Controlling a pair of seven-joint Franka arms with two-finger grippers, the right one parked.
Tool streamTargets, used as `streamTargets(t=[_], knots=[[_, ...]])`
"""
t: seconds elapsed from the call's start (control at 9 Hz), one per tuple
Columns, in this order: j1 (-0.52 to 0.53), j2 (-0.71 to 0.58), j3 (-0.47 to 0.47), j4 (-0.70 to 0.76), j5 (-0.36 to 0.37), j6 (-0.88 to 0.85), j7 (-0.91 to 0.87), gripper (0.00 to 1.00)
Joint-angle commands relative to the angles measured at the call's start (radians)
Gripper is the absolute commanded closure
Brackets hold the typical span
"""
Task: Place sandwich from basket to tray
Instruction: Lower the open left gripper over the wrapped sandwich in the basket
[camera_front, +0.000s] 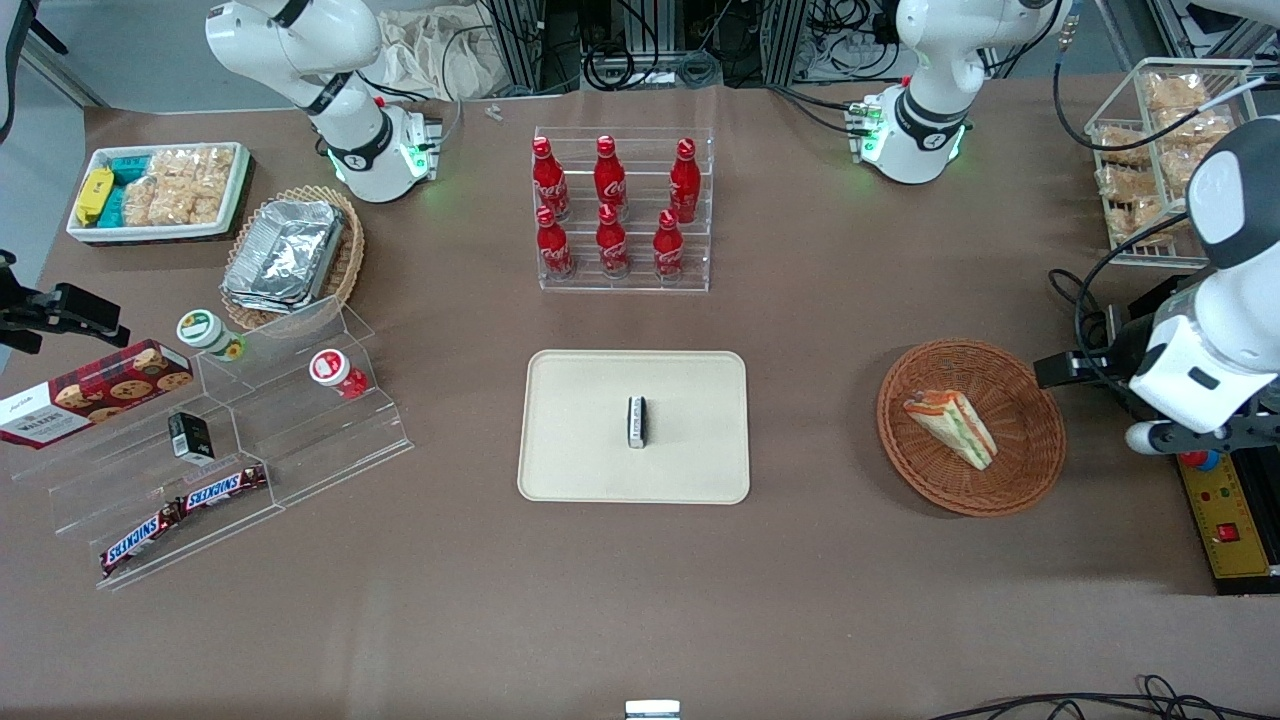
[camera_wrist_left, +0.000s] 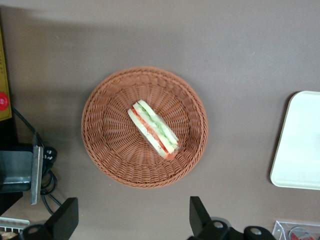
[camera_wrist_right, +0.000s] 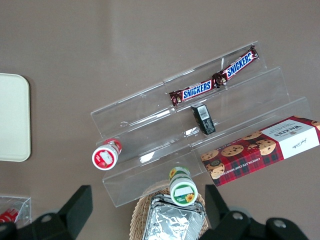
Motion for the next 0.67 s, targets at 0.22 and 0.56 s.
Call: streamTargets(t=[0.22, 0.56], knots=[[-0.009, -0.02, -0.004, -0.126, -0.012, 0.082, -0.077, 0.0], [-0.009, -0.019, -0.01, -0.252, -0.013, 0.258, -0.279, 0.0]])
